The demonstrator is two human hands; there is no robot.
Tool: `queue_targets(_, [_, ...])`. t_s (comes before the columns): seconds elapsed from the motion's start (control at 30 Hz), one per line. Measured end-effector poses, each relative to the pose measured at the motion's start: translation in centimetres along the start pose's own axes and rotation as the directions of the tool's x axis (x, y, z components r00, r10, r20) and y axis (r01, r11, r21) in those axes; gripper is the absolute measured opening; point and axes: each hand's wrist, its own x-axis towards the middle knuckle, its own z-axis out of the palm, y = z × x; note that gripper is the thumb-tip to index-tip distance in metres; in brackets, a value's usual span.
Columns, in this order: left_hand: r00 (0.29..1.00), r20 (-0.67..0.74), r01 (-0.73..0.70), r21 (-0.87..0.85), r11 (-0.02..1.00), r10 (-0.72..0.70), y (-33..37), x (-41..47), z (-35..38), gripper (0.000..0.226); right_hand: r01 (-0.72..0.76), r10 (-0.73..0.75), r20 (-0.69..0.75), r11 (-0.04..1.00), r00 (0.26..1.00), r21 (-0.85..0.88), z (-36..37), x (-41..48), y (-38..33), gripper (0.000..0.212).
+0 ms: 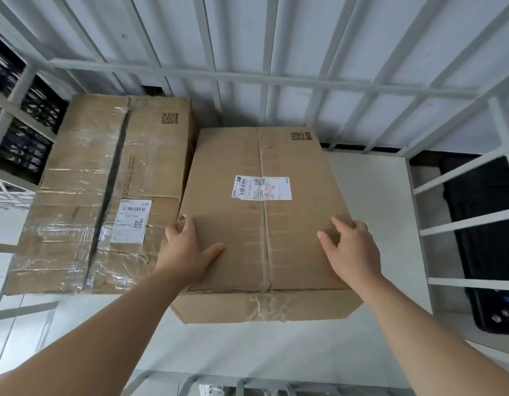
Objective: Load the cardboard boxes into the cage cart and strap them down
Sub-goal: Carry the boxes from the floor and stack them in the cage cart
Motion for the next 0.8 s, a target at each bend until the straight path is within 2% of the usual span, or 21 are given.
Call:
queue_targets(0.27, [1.000, -0.008, 0.005, 0.058, 0.998, -0.004, -2.5, 3.9, 2.7, 0.090, -0.019, 0.019, 0.036, 1.000, 0.999, 0.008, 6.0, 1.7, -0.5, 0.054])
queue_targets(0.5, [0.994, -0.085, -0.058, 0.171, 0.984, 0.073, -2.9, 7.5, 5.0, 0.087, -0.047, 0.044, 0.077, 0.998, 0.996, 0.031, 9.3, 3.3, -0.2, 0.057])
queue_targets(0.57, [0.995, -0.057, -0.067, 0.179, 0.982, 0.079, -3.1, 8.3, 5.9, 0.087, -0.061, 0.058, 0.088, 0.997, 0.994, 0.040, 9.8, 3.4, 0.0, 0.058])
queue_targets(0.7, [1.000, 0.030, -0.006, 0.115, 0.993, 0.003, -3.6, 9.8, 7.3, 0.098, -0.037, 0.032, 0.133, 0.999, 0.991, 0.040, 11.1, 3.8, 0.2, 0.066])
queue_targets(0.8, [1.000, 0.014, 0.007, 0.141, 0.990, -0.009, -3.6, 10.5, 8.5, 0.102, -0.051, 0.045, 0.143, 0.998, 0.989, 0.036, 12.1, 4.5, 0.5, 0.072])
